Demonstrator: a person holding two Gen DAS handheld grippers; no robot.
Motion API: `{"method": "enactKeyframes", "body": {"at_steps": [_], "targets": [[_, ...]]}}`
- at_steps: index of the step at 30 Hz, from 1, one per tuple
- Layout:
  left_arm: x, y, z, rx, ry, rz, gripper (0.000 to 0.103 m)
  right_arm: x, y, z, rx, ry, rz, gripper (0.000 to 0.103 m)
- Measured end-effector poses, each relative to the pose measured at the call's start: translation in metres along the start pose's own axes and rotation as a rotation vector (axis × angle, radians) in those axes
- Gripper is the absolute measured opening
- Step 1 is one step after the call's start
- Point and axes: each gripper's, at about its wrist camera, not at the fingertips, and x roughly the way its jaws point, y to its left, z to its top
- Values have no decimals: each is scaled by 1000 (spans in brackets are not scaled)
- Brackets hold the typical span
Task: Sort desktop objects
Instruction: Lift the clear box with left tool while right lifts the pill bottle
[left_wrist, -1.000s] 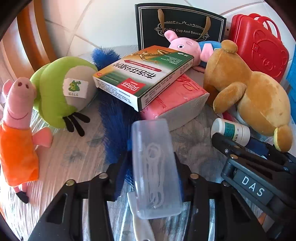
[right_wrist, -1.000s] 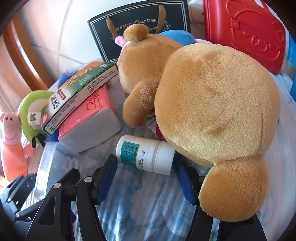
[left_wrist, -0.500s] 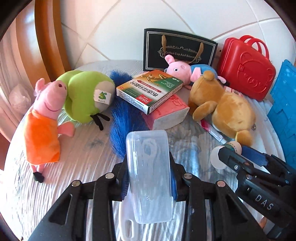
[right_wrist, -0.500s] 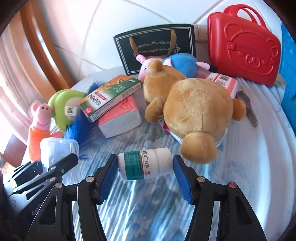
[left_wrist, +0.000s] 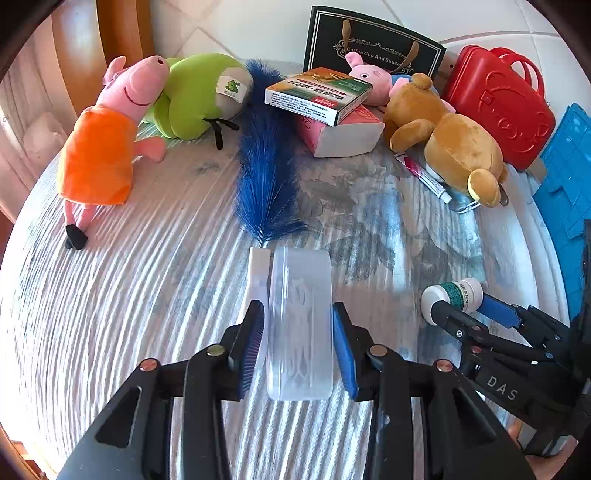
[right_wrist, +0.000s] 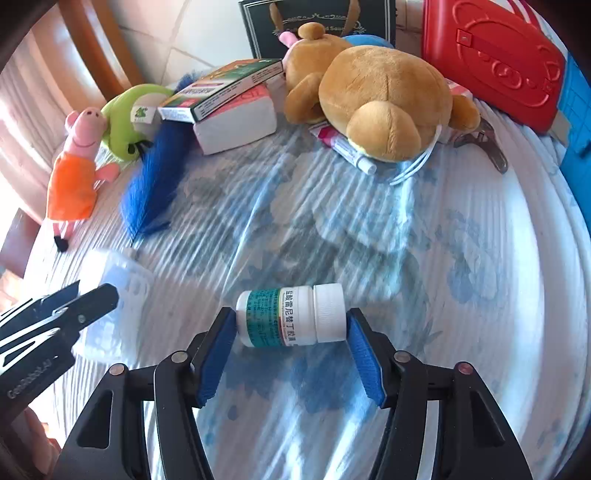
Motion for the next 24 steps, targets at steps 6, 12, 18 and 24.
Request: {"method": "enactKeyframes", "body": {"at_steps": [6, 12, 18, 24], "targets": [[7, -11, -9, 36, 19, 23, 37, 5, -2, -9, -35, 25, -4, 61], [16, -28, -3, 66, 43, 14, 37, 4, -3, -10, -25, 11, -9, 64], [41, -35, -6, 94, 89, 18, 37, 5, -7, -4, -21, -1, -19, 68], [44, -34, -9, 114, 46, 2, 33, 17, -2, -1, -74, -1, -46, 62]]}}
